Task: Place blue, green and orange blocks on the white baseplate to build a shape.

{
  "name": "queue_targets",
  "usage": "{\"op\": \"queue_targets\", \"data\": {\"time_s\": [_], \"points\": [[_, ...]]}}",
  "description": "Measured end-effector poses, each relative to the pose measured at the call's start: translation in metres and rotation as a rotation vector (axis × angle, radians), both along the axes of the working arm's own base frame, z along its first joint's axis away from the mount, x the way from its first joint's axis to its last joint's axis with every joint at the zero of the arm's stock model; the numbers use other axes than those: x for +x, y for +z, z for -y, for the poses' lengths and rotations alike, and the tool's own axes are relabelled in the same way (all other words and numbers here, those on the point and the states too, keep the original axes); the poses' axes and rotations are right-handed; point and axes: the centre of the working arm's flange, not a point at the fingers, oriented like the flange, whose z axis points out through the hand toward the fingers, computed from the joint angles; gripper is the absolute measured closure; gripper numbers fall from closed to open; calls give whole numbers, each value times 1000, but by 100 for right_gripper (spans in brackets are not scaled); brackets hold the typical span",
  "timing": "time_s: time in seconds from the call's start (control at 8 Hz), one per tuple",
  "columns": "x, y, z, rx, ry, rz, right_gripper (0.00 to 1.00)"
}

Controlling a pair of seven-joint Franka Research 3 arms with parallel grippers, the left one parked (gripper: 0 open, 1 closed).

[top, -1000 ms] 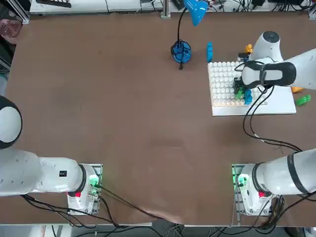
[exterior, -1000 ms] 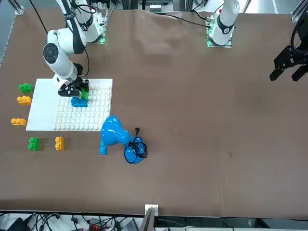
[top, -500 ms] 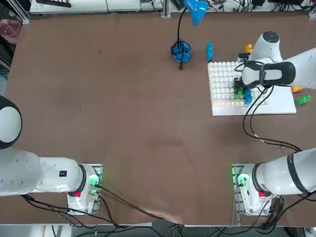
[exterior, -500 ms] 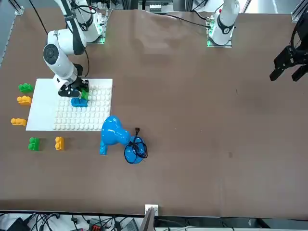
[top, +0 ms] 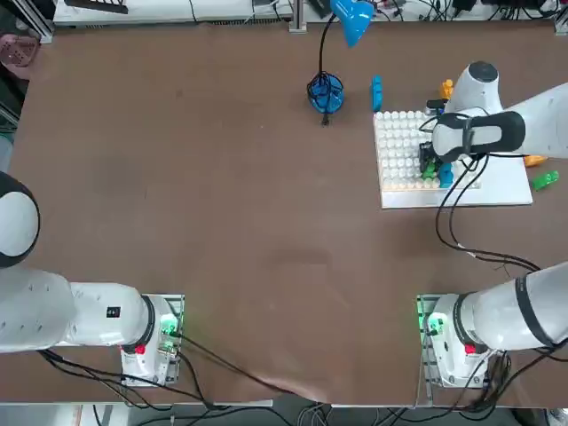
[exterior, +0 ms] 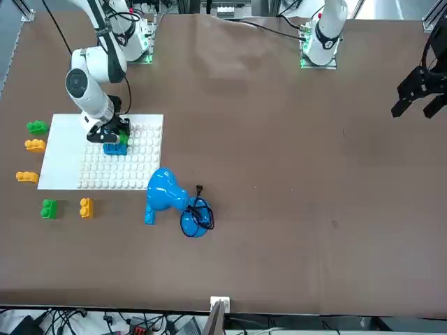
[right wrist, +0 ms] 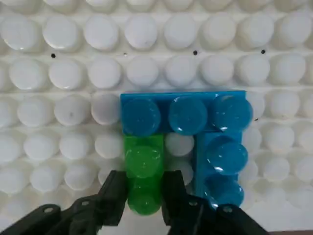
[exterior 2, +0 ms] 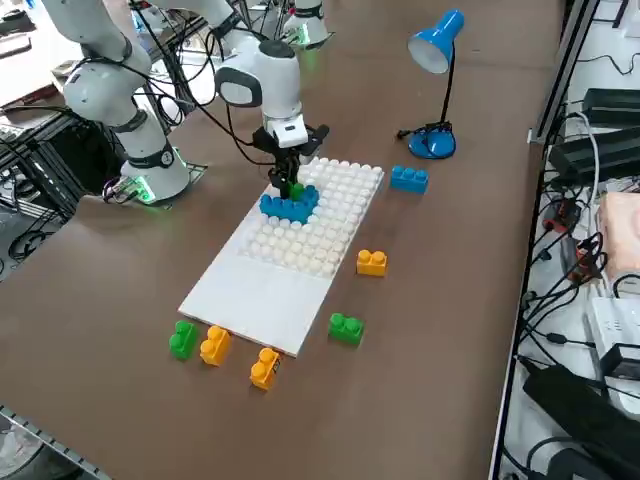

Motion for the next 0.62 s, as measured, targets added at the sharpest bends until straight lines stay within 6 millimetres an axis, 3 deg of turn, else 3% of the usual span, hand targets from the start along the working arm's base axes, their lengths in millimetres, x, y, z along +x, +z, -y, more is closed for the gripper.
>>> {"op": "queue_targets", "data": {"time_s": [0.25,0.5,0.62], "points": [[0,0,0,0,0,2,60],[11,5,-2,10,3,68,27],[16,18,-5,11,7,77,8]]}}
